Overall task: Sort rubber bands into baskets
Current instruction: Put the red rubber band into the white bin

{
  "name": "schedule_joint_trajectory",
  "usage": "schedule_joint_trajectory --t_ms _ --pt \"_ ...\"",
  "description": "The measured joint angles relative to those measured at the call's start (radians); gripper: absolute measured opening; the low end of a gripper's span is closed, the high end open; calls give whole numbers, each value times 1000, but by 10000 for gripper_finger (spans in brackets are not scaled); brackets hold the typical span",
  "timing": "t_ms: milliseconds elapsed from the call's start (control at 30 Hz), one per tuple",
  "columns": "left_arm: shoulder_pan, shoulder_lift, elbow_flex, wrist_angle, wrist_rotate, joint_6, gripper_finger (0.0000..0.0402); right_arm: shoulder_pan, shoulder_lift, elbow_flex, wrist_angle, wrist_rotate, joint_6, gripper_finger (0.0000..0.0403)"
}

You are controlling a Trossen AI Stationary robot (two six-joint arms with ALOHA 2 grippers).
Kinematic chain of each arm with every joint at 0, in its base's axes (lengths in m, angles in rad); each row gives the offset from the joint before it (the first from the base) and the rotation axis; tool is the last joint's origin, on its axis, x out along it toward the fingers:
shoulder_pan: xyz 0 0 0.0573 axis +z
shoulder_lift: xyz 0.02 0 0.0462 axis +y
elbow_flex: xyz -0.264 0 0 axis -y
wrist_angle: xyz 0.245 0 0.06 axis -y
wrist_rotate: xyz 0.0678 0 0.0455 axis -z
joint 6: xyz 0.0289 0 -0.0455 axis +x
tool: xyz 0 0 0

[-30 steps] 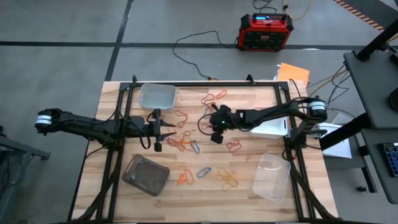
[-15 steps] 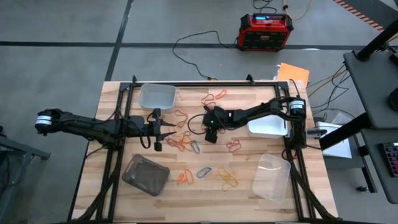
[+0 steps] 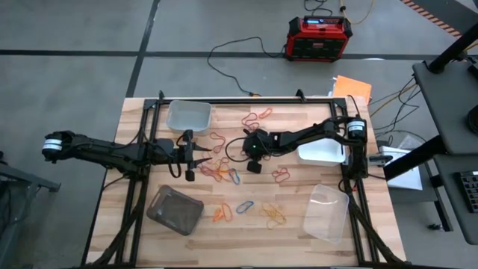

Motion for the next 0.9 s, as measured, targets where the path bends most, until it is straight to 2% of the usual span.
schedule_joint_trajectory --t_ms 200,533,900 --pt "0 0 0 0 0 -1 113 15 -92 -10 -45 -3 -32 9" --pt "0 0 0 -1 1 -14 113 26 -229 -12 -30 62 -80 8" --pt "0 0 0 -1 1 -16 113 80 -405 -12 -185 318 -101 8"
